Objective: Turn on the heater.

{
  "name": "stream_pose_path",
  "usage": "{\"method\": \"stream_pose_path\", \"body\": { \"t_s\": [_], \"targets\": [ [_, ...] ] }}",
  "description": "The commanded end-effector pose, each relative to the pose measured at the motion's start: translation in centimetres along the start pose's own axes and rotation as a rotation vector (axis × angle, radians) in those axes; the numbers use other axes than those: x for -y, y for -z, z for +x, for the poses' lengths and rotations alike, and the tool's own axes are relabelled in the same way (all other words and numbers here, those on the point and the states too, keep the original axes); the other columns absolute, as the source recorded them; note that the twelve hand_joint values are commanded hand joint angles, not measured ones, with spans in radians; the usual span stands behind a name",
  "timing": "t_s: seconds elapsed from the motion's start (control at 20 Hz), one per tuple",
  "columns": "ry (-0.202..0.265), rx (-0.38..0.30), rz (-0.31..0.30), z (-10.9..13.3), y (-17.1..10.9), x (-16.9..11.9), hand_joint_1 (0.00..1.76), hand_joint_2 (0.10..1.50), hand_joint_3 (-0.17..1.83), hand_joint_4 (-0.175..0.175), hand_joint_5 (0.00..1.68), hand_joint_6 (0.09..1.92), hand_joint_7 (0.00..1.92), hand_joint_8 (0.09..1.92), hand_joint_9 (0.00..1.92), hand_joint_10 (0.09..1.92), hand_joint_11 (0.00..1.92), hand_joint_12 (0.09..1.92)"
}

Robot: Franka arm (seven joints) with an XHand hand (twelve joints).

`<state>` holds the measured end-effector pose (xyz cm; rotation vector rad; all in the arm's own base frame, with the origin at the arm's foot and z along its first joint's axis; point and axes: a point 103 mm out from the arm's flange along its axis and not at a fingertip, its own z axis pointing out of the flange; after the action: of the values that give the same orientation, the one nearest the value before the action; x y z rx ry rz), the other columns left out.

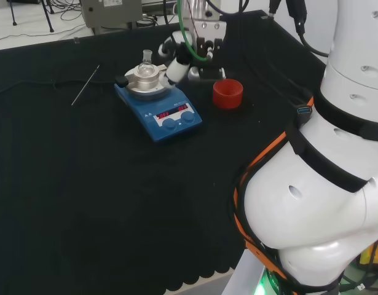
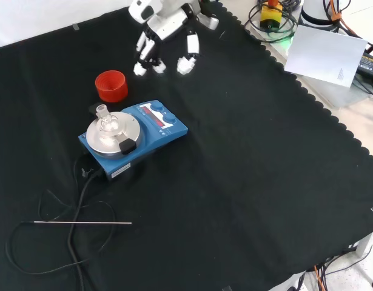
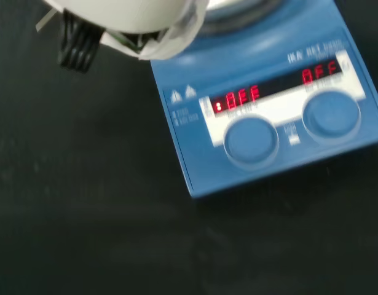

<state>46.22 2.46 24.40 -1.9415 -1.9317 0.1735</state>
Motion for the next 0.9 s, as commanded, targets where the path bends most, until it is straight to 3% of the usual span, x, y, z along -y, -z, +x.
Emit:
{"method": "stream_pose_path", "body": {
  "t_s": [0.05,0.3,0.4,0.5,0.7,0.9],
  "targets": [
    [-0.008,0.04,0.076,0.0,-1.5,1.2,1.02,0.6,0.81,-0.052,0.36,0.09,1.15,0.76,1.26,0.62,0.83,1.16],
    [-0.032,0.087,0.141,0.7,-2.4,1.2,1.04,0.65,0.77,-0.072,0.34,0.09,1.33,0.87,1.53,0.7,1.36,0.96],
    [-0.045,0.093,0.166,0.2,-2.6,1.2,1.05,0.68,0.74,-0.083,0.34,0.09,1.49,0.98,1.68,0.9,1.67,1.03],
    [-0.052,0.092,0.196,-0.7,-2.7,1.1,1.05,0.71,0.73,-0.094,0.37,0.09,1.64,1.1,1.82,1.1,1.85,1.2],
    [-0.075,0.124,0.248,-1.8,-3.2,0.7,1.13,0.75,0.7,-0.106,0.47,0.09,1.83,1.31,1.91,1.47,1.92,1.56],
    [-0.082,0.15,0.3,-1.8,-3.4,0.2,1.31,0.75,0.75,-0.106,0.49,0.09,1.87,1.52,1.92,1.66,1.92,1.69]
  ]
}}
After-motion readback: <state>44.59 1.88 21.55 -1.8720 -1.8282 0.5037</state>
